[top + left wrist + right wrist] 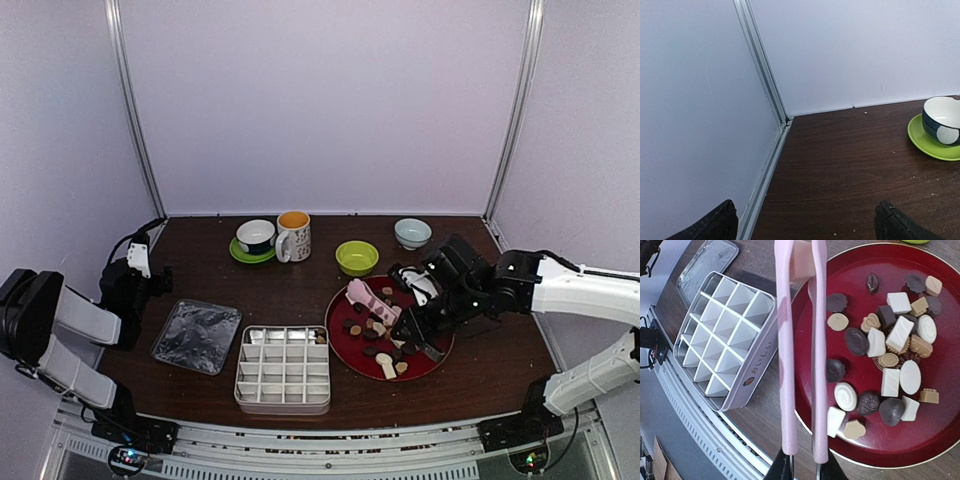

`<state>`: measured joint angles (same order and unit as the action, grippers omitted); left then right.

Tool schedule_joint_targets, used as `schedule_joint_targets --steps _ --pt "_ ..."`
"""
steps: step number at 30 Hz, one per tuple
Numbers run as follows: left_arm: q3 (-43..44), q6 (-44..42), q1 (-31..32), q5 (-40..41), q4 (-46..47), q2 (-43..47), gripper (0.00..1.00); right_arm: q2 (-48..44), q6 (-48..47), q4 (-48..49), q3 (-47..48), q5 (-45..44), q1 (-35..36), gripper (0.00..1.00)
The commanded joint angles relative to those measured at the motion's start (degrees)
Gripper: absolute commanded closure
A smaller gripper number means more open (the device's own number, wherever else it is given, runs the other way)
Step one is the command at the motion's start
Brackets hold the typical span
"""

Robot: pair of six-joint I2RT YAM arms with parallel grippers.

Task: Pack the chocolate
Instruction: Pick up the fake chocolate from the plate, then place the fake chocolate in the empty pocket of the box.

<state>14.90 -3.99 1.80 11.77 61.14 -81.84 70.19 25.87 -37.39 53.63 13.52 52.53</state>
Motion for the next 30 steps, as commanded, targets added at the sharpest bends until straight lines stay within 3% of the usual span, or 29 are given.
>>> schedule_joint_targets --steps 1,6,16,30 --pt "0.9 0.0 -0.5 0.3 1.4 0.1 0.02 3.4 -0.1 5.3 3.0 0.5 2.7 0.83" --pt "0.9 0.1 -0.5 0.4 1.4 0.0 0.02 9.0 -0.5 6.9 5.6 1.0 4.8 0.83" --pt "1.0 0.1 -0.5 0.3 1.4 0.1 0.02 21.0 -3.9 1.4 14.4 -1.3 9.7 0.83" --pt "0.9 0.0 -0.5 0.3 1.4 0.1 0.02 25.6 -4.1 -0.8 18.2 -2.9 11.2 0.81"
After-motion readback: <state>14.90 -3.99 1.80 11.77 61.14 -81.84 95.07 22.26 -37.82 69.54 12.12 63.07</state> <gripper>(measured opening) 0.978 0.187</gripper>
